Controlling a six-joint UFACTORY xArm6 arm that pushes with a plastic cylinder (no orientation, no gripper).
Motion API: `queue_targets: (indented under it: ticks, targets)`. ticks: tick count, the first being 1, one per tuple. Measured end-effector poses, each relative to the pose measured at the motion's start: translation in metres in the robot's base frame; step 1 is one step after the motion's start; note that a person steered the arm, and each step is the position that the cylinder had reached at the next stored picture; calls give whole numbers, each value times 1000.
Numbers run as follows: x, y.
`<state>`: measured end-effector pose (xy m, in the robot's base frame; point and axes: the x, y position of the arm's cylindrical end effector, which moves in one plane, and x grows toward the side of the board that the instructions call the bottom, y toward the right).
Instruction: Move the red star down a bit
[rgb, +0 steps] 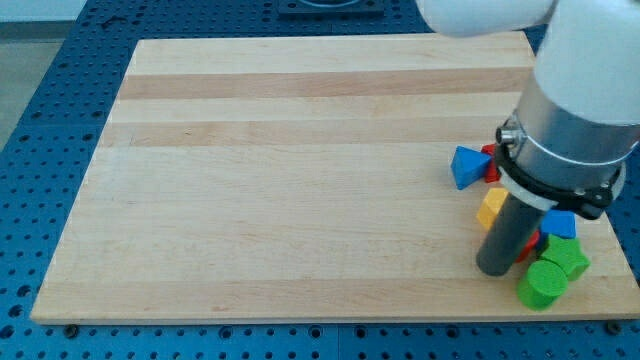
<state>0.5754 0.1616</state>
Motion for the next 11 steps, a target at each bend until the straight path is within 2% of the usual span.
queue_targets:
  ticks: [3,4,6,7,8,11]
  targets:
    - [-4,-11]
    - [-32,-31]
    - [-137,-50]
    - [-188,-44]
    - [-207,-16]
    - [-188,41]
